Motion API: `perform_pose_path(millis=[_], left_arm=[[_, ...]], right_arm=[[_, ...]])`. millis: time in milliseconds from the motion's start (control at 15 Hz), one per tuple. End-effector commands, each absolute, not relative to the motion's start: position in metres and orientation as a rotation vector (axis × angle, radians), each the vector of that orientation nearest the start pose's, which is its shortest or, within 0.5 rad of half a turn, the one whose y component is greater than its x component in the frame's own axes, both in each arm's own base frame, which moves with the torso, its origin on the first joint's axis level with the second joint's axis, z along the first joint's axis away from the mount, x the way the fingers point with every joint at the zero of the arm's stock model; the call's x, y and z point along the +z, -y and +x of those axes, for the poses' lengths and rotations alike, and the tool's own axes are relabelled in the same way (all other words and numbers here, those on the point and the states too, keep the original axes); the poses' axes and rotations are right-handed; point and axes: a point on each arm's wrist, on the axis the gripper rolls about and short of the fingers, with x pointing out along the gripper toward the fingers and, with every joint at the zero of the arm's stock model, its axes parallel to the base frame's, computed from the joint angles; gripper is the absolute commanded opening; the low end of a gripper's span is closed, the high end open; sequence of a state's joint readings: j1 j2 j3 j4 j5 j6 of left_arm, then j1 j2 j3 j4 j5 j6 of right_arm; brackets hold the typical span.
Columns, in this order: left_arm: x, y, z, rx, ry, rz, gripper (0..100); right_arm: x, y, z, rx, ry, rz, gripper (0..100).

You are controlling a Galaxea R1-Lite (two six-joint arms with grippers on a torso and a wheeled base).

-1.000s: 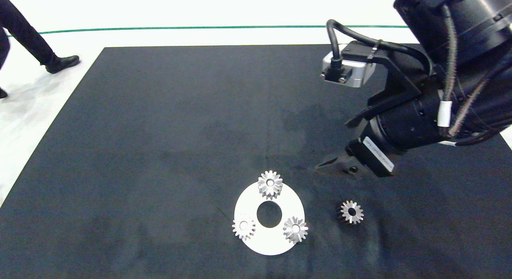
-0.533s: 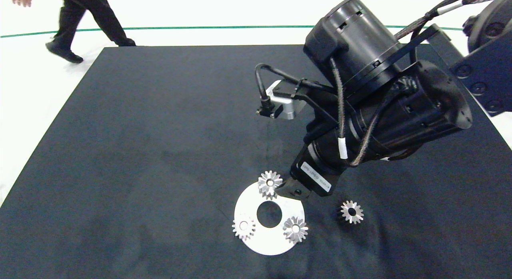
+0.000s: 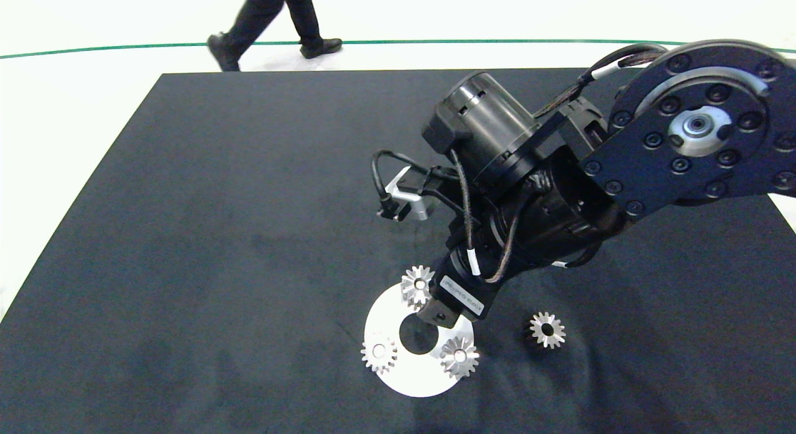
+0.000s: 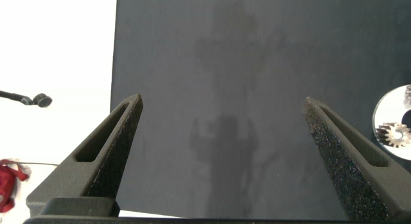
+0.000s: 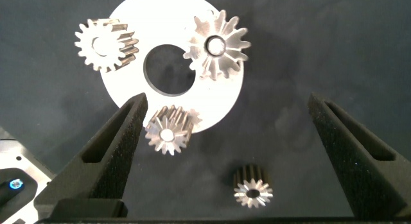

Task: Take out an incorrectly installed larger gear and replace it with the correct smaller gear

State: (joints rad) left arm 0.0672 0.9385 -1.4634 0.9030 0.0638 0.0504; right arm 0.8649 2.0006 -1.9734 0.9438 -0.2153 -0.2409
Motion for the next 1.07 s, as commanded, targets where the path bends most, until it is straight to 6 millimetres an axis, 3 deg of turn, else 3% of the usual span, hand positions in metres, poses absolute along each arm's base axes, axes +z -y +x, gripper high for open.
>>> perform_pose_path(millis=[67, 400, 1067], left_arm=[[0.357, -0.003, 0.029, 0.12, -0.382, 0.051, 100], [0.357, -0.003, 0.029, 0.119, -0.381, 0.051, 100], [0.358, -0.003, 0.028, 0.119, -0.373, 0.051, 100]], right_arm=[[0.247, -0.277, 0.242, 0.703, -0.811, -0.746, 100], [0.236, -0.283, 0.25, 0.692, -0.829, -0.757, 100], [0.222, -0.286, 0.262, 0.657, -0.857, -0.776, 80]])
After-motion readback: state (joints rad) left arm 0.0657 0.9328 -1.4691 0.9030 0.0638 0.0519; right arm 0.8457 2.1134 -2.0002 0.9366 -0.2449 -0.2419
